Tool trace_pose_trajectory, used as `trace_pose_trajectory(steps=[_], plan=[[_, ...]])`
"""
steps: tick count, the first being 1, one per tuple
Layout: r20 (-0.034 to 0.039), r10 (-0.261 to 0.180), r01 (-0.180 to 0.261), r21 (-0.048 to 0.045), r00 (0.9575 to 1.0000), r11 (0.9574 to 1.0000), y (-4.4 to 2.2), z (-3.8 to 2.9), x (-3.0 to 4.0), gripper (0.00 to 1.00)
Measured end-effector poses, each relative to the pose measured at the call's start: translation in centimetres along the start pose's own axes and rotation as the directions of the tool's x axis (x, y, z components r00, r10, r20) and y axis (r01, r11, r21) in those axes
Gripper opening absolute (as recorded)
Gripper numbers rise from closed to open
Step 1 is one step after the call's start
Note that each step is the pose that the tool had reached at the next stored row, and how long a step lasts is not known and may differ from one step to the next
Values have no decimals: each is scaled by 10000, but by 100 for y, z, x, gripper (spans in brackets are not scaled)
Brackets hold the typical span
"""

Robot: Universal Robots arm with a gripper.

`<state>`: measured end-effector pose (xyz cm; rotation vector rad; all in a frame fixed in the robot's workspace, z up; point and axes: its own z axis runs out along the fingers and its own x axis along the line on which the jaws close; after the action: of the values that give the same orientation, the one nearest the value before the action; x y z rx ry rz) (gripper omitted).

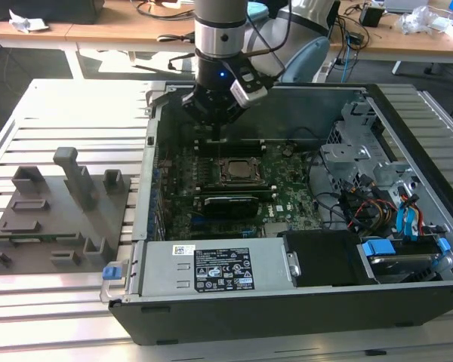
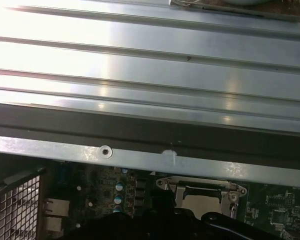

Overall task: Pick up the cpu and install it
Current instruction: 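Install the first cpu locking lever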

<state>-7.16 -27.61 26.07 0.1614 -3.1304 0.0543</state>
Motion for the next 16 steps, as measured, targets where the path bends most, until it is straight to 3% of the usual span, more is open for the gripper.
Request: trace_pose_trajectory(steps=[16], plan=[[0, 1, -1, 0, 10000, 10000, -16, 5, -157, 11]])
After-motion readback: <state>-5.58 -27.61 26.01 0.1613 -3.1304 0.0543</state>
